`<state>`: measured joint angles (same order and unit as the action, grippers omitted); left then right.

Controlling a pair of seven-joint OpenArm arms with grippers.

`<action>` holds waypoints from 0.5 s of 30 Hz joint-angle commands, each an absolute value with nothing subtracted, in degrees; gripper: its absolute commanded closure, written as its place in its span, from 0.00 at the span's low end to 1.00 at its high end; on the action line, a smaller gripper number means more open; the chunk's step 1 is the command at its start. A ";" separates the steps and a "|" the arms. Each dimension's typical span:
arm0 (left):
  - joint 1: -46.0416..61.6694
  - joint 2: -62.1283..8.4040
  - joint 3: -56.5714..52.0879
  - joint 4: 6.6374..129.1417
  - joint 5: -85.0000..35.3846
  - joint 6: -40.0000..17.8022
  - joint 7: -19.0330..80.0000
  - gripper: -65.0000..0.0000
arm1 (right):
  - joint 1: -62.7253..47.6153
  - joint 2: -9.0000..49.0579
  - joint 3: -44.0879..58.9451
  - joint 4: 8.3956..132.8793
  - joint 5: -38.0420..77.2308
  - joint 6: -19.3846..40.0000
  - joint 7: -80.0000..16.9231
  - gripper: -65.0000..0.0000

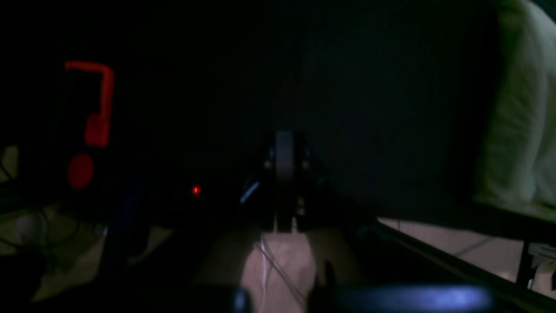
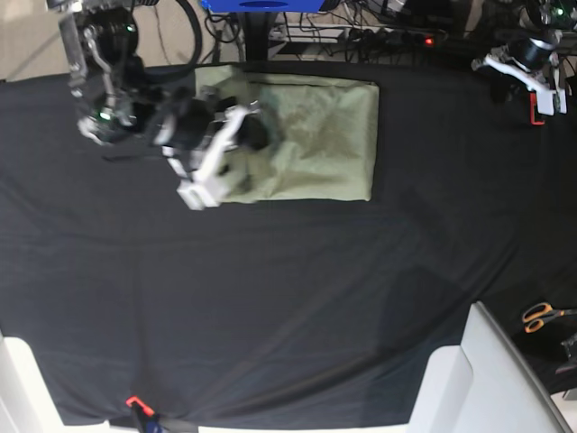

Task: Fold the T-shirt properly
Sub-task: 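Grasp the shirt's other end with the right gripper and fold it inward, then fold the shirt's end over the bundle with the right gripper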

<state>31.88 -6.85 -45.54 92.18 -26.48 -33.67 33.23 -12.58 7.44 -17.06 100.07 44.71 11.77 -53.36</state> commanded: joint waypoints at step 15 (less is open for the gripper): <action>23.69 -6.90 -33.45 87.78 -13.85 -33.80 32.04 1.00 | -5.14 7.69 -24.40 95.96 46.29 12.26 -54.55 0.99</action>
<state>23.88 -6.52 -33.39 86.91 -12.75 -33.36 33.12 -5.76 8.19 -24.25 95.11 44.97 11.77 -55.27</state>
